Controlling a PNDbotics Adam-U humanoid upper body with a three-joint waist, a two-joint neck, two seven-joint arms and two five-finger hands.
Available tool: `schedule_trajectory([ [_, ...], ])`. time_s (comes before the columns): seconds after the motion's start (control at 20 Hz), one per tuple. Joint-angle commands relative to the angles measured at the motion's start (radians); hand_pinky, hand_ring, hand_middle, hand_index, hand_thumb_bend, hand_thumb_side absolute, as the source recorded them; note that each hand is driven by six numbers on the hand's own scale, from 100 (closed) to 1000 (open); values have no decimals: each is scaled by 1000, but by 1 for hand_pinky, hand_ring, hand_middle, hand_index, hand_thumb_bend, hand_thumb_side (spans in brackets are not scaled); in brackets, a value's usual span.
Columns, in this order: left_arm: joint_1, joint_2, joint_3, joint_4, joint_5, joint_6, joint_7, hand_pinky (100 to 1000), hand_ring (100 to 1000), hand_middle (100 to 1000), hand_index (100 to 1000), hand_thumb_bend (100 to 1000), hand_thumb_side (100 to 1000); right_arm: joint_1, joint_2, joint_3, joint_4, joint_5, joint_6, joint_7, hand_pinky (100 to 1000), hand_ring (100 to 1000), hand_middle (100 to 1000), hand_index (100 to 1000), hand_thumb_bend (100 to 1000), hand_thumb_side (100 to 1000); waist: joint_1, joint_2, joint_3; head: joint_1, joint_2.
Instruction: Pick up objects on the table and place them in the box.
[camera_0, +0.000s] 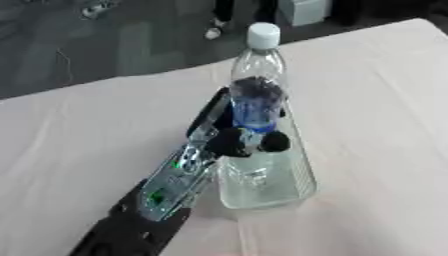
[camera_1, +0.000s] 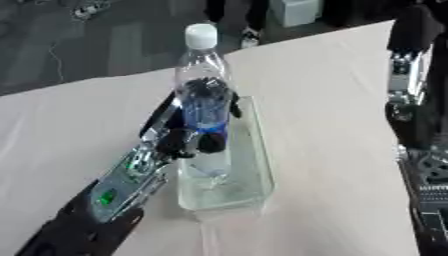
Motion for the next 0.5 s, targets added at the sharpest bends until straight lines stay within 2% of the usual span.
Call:
schedule_trajectory([
  [0.05, -20, 18, 12, -41, -65, -28, -48, 596, 829, 905, 988, 1000, 554, -11, -7, -6, -13, -1, 0, 4, 513, 723, 810, 805, 100, 1000, -7, -21, 4, -3, -14],
  [0.25, -19, 18, 18, -40, -127, -49, -75, 657, 875, 934, 1000, 1000, 520, -11, -7, -5, -13, -2, 0, 6, 513, 724, 810, 803, 100, 1000, -9, -22, 7, -4, -13],
  [0.5, -21, 19, 31, -47, -182, -60, -72, 661, 877, 945, 1000, 1000, 515, -10, -6, -6, -13, -2, -2, 3, 514, 724, 809, 800, 100, 1000, -16, -23, 14, -6, -11],
])
